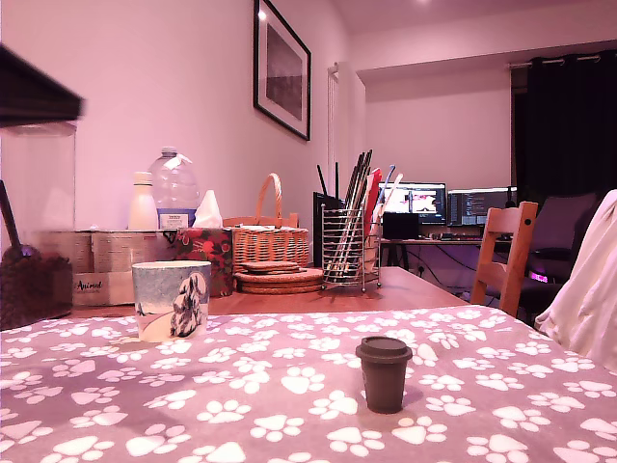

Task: Pick up the coffee capsules on the table and drop them inside the coffee cup

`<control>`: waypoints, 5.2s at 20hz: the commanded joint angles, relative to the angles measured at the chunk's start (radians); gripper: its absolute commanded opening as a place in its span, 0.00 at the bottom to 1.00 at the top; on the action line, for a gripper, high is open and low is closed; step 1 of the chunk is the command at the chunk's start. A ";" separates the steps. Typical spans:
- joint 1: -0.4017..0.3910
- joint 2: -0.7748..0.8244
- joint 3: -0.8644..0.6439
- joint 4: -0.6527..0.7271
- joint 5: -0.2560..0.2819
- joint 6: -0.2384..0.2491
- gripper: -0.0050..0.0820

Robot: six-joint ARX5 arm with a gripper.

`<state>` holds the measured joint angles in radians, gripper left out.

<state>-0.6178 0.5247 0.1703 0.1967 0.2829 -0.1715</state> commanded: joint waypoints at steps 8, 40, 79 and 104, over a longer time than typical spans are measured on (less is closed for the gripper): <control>-0.105 0.329 -0.029 0.229 0.000 0.050 0.28; -0.194 0.967 0.083 0.641 0.050 0.153 0.65; -0.229 1.368 0.487 0.433 0.044 0.207 0.45; -0.208 1.216 0.487 0.360 0.127 0.207 0.32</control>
<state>-0.8318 1.7512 0.6537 0.5602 0.4103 0.0296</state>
